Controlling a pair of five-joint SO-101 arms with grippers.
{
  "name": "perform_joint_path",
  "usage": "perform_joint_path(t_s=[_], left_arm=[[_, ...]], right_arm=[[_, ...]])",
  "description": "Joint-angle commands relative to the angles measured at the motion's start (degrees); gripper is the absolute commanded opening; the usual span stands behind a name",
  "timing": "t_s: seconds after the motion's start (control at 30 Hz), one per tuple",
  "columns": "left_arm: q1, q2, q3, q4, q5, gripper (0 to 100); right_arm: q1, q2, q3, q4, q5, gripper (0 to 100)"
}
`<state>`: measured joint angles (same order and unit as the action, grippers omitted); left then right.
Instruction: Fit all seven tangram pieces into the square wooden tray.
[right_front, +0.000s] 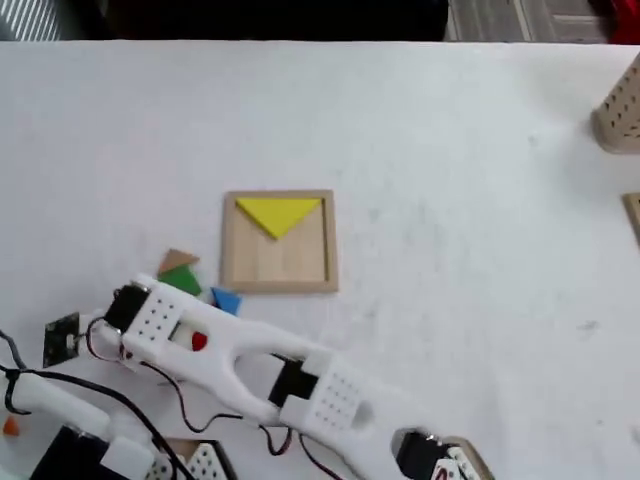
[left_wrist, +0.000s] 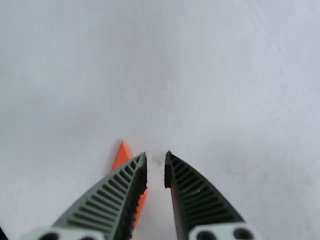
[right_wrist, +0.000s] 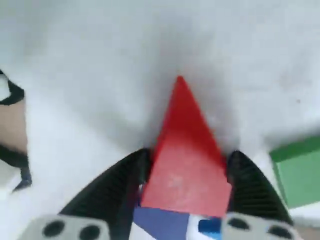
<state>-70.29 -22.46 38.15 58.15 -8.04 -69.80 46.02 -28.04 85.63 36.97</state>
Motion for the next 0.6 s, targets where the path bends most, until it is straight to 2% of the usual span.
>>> perform_joint_path(t_s=[0.0,0.07,0.57], left_arm=[[-0.40,-1.89,-3.08,0.35,-0.62,9],[-0.40,-1.89,-3.08,0.35,-0.62,9],[-0.48,-1.89,-2.73,0.26,-0.62,9]], right_arm=[[0.66,2.77,-2.55,3.12,0.97,9.8],[0.66,2.95,-2.99,3.12,0.88,1.8],[4.09,-1.27,-3.08,4.62,-1.85,1.9]])
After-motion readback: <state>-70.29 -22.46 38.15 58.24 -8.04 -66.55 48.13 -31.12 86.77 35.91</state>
